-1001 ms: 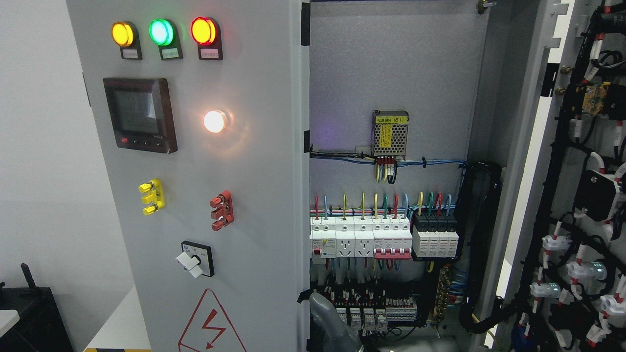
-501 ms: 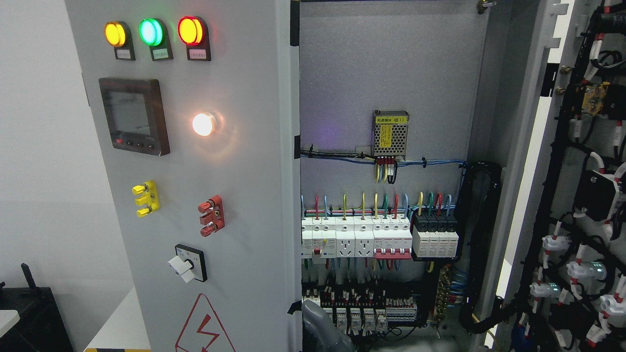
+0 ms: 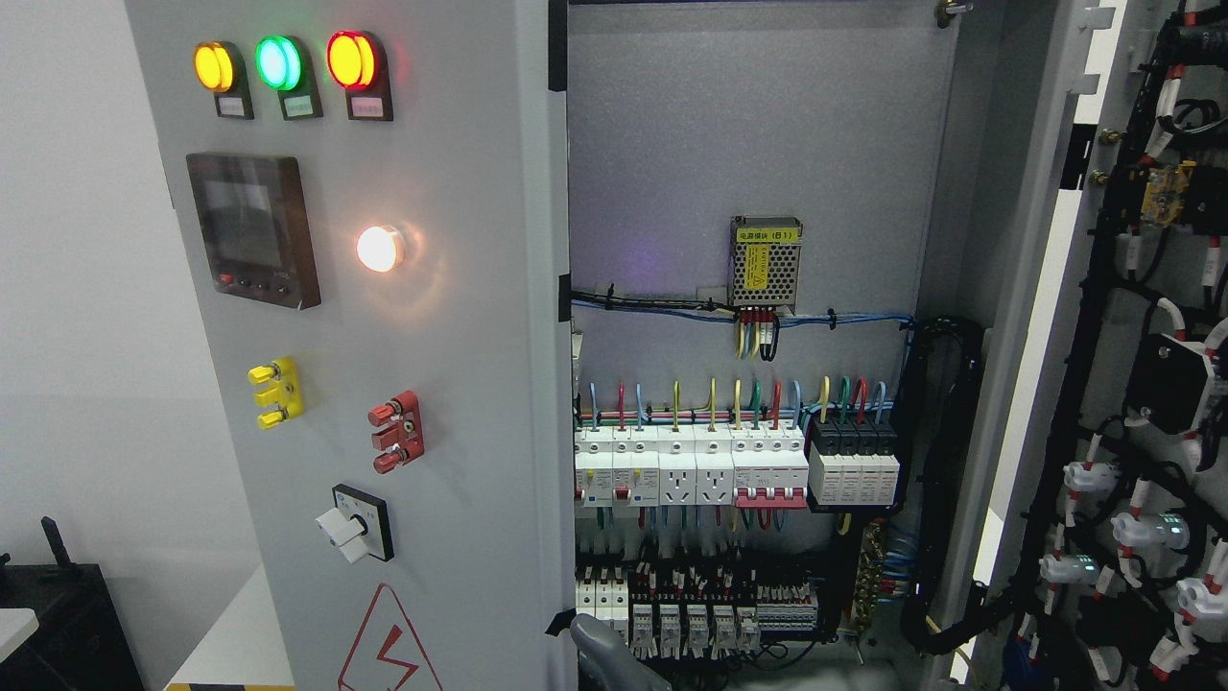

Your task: Open door with both hands

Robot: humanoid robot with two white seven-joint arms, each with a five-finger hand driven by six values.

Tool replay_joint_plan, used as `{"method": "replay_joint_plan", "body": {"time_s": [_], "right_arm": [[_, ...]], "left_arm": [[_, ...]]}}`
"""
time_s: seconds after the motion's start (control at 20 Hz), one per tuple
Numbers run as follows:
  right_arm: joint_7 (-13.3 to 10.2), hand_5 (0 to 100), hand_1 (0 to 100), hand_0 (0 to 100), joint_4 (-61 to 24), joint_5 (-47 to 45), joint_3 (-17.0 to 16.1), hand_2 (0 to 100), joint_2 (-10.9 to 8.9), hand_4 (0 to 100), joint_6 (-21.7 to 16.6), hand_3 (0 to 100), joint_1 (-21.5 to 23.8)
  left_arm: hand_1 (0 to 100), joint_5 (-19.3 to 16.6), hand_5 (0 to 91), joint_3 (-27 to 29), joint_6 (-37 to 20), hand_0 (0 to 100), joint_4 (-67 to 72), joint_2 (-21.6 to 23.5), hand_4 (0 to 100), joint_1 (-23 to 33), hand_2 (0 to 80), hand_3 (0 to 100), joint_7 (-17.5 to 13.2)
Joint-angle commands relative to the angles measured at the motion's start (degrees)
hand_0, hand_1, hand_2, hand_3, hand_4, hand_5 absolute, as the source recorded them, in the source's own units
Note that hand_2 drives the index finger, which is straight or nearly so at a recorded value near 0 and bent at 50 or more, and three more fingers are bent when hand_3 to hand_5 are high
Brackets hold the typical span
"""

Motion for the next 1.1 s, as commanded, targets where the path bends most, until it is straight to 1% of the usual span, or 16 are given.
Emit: {"method": "replay_joint_plan", "body": {"time_s": [0.0, 0.25, 0.65, 1.05], "right_arm": [[0.73, 0, 0, 0, -1.85, -0.04, 1.71, 0, 0.01, 0, -0.03, 0, 0.07], [0.73, 0, 0, 0, -3.44, -0.04, 3.29, 0, 0.1, 0, -0.03, 0, 0.15], [0.73, 0, 0, 0, -6.07, -0.04, 4.26, 0, 0.54, 0, -0.03, 0, 2.26], [0.73, 0, 0, 0, -7.31, -0.04, 5.85, 0, 0.89, 0, -0.03, 0, 3.05]], "left_arm": [[0, 0.0, 0.0, 0.0, 0.04, 0, -0.05, 0.05, 4, 0.26, 0.0, 0, 0.04], [0, 0.0, 0.0, 0.0, 0.04, 0, 0.04, -0.04, 4, 0.26, 0.0, 0, 0.04], [0, 0.0, 0.0, 0.0, 0.04, 0, 0.04, 0.05, 4, 0.26, 0.0, 0, 0.04], [0, 0.0, 0.0, 0.0, 0.04, 0, -0.05, 0.05, 4, 0.26, 0.0, 0, 0.04]]}}
